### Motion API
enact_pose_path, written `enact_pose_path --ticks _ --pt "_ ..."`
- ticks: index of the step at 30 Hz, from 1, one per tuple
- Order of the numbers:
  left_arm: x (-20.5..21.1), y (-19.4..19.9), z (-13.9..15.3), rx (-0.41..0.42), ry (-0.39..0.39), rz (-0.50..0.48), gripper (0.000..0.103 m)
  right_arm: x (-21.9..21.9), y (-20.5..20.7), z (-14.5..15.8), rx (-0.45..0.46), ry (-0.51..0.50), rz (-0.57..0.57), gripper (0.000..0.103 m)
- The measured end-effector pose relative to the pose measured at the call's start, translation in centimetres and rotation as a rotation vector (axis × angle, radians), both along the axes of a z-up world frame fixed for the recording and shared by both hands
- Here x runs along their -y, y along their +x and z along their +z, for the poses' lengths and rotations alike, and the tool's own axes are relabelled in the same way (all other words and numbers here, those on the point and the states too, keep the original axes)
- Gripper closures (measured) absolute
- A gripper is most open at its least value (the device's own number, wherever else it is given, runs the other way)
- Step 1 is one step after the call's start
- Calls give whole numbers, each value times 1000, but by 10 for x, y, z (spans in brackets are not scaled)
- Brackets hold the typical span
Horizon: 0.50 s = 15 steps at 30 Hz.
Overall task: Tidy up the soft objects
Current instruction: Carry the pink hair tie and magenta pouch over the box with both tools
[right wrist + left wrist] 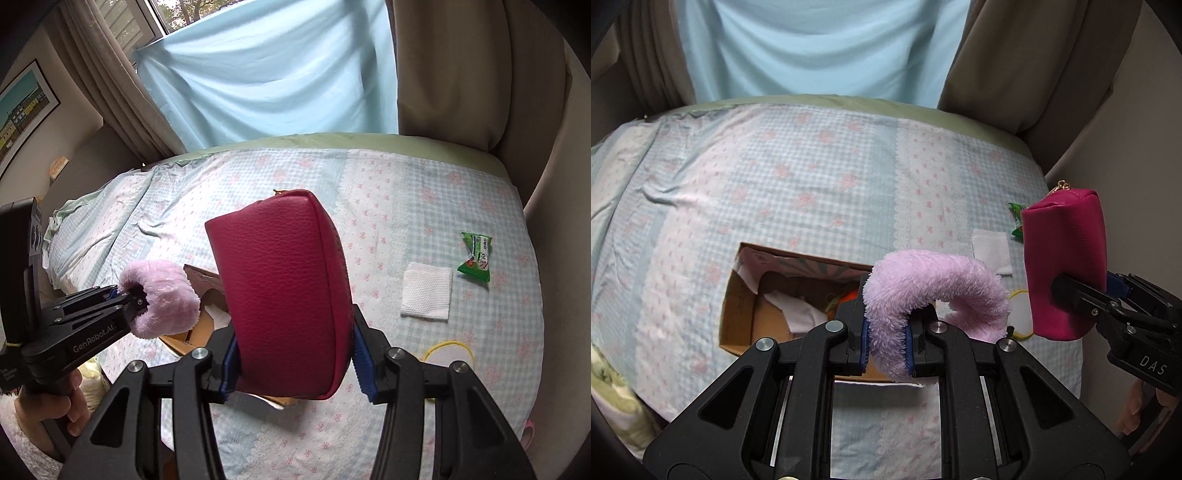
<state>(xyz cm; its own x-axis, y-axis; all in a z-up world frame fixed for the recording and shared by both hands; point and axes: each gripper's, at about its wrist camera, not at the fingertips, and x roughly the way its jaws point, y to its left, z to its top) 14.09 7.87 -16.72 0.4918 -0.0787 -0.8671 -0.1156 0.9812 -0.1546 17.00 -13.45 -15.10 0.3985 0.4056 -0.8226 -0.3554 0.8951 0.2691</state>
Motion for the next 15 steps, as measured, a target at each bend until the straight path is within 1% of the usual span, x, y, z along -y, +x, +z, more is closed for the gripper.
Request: enact_pose_path --ticks 4,8,11,15 --pt "-44 -16 -11 -25 -22 19 91 -41 -16 -10 -32 3 21 56" --pt "-81 -17 -29 -64 -27 -11 91 -81 -27 -24 -62 -10 19 56" --pt "-104 -12 -47 -100 -22 -52 91 -109 -31 -35 -91 -11 -15 56" --pt "-127 -3 -72 -152 -15 -114 91 -138 -28 -54 -139 -1 -92 56"
